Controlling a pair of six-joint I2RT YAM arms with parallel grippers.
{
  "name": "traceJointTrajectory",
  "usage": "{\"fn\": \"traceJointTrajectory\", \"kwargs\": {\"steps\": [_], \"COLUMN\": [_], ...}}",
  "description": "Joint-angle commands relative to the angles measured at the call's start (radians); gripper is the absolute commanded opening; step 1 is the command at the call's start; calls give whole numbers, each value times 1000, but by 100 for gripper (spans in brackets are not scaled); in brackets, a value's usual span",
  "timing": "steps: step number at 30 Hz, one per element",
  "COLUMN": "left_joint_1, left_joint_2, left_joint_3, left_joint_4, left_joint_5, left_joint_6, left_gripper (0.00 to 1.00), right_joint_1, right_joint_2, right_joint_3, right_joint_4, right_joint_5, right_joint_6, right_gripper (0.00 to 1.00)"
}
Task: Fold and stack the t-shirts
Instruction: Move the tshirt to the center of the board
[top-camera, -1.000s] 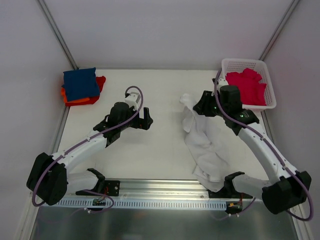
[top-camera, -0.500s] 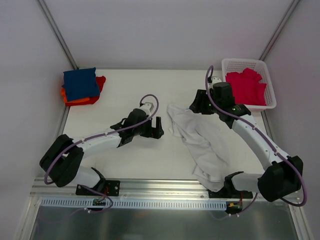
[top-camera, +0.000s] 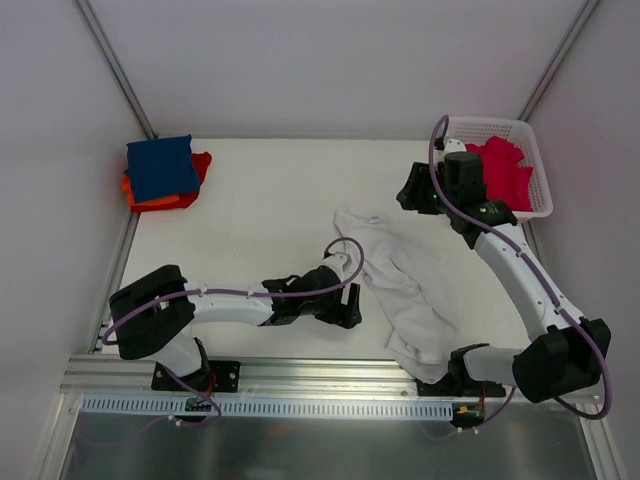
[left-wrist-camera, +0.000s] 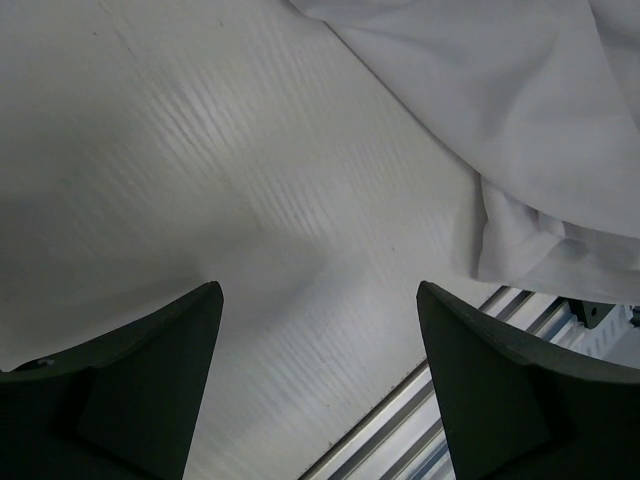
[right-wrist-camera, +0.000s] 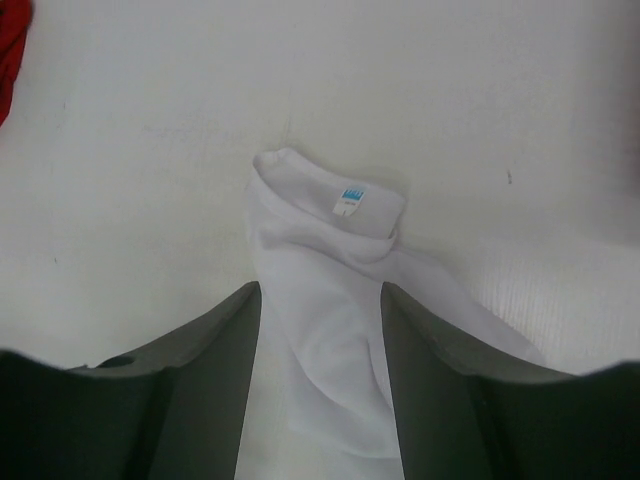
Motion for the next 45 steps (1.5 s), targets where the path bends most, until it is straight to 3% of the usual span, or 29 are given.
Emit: {"fn": "traceJointTrajectory", "kwargs": {"steps": [1, 10, 21, 24, 28, 32, 36, 38, 42, 45], "left_joint_1": [-65, -220, -249, -251, -251, -251, -251, -251, -251, -249], "left_joint_2": [-24, 146, 275, 295, 316, 321, 322, 324, 310, 275], "left_joint_3": [-8, 157, 297, 305, 311, 315, 309, 311, 303, 279], "left_joint_4": [23, 25, 23, 25, 31, 29, 29, 31, 0, -41], "left_joint_5": [-58, -56, -55, -46, -38, -21, -23, -20, -42, -85], "left_joint_6": [-92, -130, -57, -61, -68, -69, -74, -69, -58, -52], "left_gripper": [79, 78, 77, 71, 48, 33, 32, 26, 0, 0], "right_joint_1": [-47, -67, -70, -71, -73, -76, -79, -79, -87, -91], "right_joint_2": [-42, -48, -85, -94, -105, -111, -112, -112, -111, -111], "right_joint_3": [67, 91, 75, 72, 68, 65, 61, 59, 50, 45], "right_joint_4": [-8, -11, -24, -24, -24, -24, -24, -24, -24, -24], "right_joint_5": [9, -22, -25, -34, -42, -40, -43, -43, -42, -43], "right_joint_6": [-13, -12, -24, -23, -18, -21, -20, -21, -23, -24], "right_gripper": [55, 55, 55, 55, 55, 55, 55, 55, 55, 55]}}
